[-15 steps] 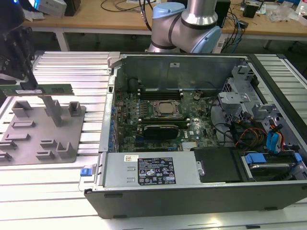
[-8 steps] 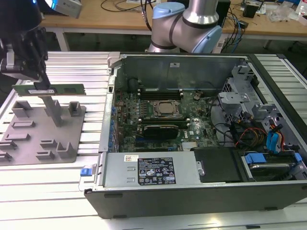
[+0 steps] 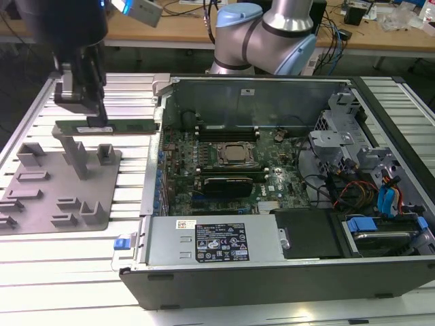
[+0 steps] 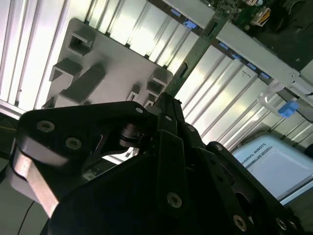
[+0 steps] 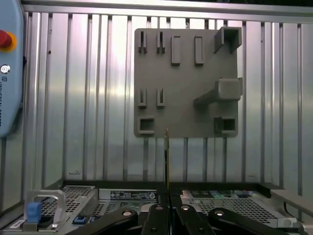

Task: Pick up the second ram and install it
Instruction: 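Pick up the second ram and move it above second insertion slot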

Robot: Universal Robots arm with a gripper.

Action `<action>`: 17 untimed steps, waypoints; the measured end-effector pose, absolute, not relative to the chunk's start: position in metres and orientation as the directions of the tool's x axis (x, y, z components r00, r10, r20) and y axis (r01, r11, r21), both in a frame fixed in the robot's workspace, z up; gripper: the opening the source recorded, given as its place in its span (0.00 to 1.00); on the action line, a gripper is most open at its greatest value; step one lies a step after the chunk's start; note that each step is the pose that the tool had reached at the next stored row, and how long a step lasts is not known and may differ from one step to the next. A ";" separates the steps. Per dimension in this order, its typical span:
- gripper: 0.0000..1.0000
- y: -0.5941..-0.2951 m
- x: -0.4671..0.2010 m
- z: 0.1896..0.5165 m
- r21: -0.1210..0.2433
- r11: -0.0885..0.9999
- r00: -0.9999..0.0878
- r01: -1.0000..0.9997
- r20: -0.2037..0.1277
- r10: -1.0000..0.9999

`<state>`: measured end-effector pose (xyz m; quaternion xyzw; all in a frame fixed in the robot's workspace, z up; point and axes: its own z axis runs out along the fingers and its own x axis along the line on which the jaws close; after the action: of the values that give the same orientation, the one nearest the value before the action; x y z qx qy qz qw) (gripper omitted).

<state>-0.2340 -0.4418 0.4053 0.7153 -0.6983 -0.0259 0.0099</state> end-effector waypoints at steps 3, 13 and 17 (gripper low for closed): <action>0.09 -0.442 -0.217 0.405 0.051 -0.025 0.024 -0.998 -0.023 -0.999; 0.09 -0.442 -0.153 0.405 0.055 -0.025 0.024 -0.998 -0.023 -0.999; 0.09 -0.442 -0.125 0.405 0.057 -0.025 0.023 -0.998 -0.023 -0.999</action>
<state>-0.1246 -0.4418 0.4053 0.7152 -0.6982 -0.0283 0.0122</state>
